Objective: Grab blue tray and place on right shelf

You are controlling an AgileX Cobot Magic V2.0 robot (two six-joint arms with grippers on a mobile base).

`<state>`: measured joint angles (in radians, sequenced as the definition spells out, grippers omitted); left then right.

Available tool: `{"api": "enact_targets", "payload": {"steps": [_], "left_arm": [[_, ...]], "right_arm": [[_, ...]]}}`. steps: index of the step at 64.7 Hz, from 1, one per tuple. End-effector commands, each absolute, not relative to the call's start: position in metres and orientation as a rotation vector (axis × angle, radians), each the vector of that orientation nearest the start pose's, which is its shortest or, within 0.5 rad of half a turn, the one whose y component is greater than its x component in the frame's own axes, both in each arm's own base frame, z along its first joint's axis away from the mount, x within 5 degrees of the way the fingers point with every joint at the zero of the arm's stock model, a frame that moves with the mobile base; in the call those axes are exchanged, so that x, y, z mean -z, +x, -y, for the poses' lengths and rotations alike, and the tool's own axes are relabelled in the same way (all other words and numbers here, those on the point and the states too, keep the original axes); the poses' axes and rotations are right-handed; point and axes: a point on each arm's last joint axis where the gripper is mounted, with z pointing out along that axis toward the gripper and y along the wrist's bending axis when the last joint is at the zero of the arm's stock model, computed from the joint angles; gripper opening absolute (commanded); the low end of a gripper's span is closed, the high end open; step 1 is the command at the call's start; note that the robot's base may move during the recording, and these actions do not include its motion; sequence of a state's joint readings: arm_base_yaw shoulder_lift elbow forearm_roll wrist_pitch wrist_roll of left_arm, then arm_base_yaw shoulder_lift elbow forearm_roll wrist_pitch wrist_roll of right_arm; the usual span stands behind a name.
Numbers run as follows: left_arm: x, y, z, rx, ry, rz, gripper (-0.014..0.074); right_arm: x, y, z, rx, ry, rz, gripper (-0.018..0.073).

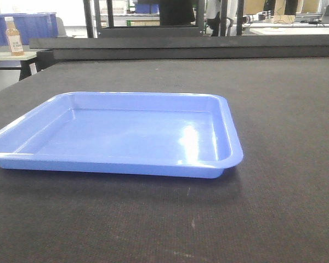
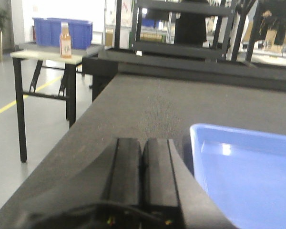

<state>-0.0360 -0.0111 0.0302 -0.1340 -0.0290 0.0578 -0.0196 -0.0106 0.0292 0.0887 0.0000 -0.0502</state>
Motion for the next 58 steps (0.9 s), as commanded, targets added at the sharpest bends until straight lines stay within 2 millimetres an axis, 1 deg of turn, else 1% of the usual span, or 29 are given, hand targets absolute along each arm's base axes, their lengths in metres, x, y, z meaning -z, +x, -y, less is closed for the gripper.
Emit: {"api": "enact_targets", "payload": {"steps": [1, 3, 8, 13, 17, 19, 22, 24, 26, 28, 32, 35, 36, 39, 41, 44, 46, 48, 52, 58], "left_arm": [[-0.228, 0.052, 0.001, 0.095, -0.039, -1.342, -0.0048], [-0.236, 0.050, 0.001, 0.098, -0.036, -1.332, -0.0048], [-0.269, 0.041, 0.002, 0.094, -0.007, -1.323, -0.0048], [-0.308, 0.031, 0.003, 0.089, 0.023, -1.370, -0.0048], [-0.334, 0.026, 0.004, 0.095, 0.037, -1.442, -0.0048], [-0.342, 0.027, 0.005, 0.097, 0.043, -1.484, -0.0048], [-0.357, 0.030, 0.006, 0.103, 0.052, -1.556, -0.0047], [-0.364, 0.033, 0.007, 0.109, 0.054, -1.590, -0.0044], [-0.371, 0.038, 0.008, 0.120, 0.056, -1.628, -0.0032], [-0.375, 0.042, 0.008, 0.127, 0.057, -1.658, -0.0006], [-0.384, 0.054, 0.010, 0.148, 0.053, -1.697, 0.0072], [-0.386, 0.065, 0.011, 0.162, 0.049, -1.733, 0.0156], [-0.387, 0.068, 0.011, 0.165, 0.047, -1.735, 0.0197], [-0.388, 0.079, 0.012, 0.170, 0.045, -1.758, 0.0293], [-0.388, 0.084, 0.013, 0.186, 0.046, -1.759, 0.0343], [-0.388, 0.091, 0.016, 0.200, 0.061, -1.769, 0.0426], [-0.386, 0.096, 0.018, 0.208, 0.080, -1.788, 0.0458], [-0.385, 0.102, 0.021, 0.223, 0.100, -1.816, 0.0475], [-0.383, 0.113, 0.026, 0.246, 0.135, -1.875, 0.0475], [-0.381, 0.133, 0.037, 0.280, 0.198, -1.962, 0.0475]], "right_arm": [[-0.236, 0.049, 0.002, -0.010, 0.055, -1.257, 0.0060], [-0.247, 0.046, 0.002, -0.012, 0.055, -1.226, 0.0060], [-0.275, 0.037, 0.002, -0.018, 0.048, -1.207, 0.0060], [-0.307, 0.029, 0.000, -0.027, 0.036, -1.262, 0.0060], [-0.329, 0.027, -0.001, -0.033, 0.029, -1.317, 0.0060], [-0.338, 0.029, -0.001, -0.034, 0.027, -1.343, 0.0069], [-0.350, 0.033, -0.002, -0.036, 0.024, -1.380, 0.0117], [-0.355, 0.037, -0.002, -0.037, 0.024, -1.395, 0.0155], [-0.361, 0.042, -0.001, -0.037, 0.025, -1.412, 0.0216], [-0.364, 0.047, -0.001, -0.037, 0.025, -1.426, 0.0274], [-0.368, 0.061, -0.001, -0.037, 0.027, -1.465, 0.0430], [-0.368, 0.072, -0.001, -0.038, 0.028, -1.494, 0.0524], [-0.368, 0.076, -0.001, -0.040, 0.027, -1.509, 0.0558], [-0.368, 0.085, -0.002, -0.055, 0.014, -1.532, 0.0620], [-0.367, 0.092, -0.004, -0.068, 0.002, -1.553, 0.0642], [-0.369, 0.100, -0.008, -0.100, -0.026, -1.580, 0.0636], [-0.371, 0.106, -0.012, -0.132, -0.047, -1.596, 0.0630], [-0.374, 0.114, -0.018, -0.180, -0.072, -1.613, 0.0629], [-0.380, 0.125, -0.029, -0.257, -0.117, -1.645, 0.0629], [-0.388, 0.145, -0.055, -0.386, -0.216, -1.743, 0.0629]]}}
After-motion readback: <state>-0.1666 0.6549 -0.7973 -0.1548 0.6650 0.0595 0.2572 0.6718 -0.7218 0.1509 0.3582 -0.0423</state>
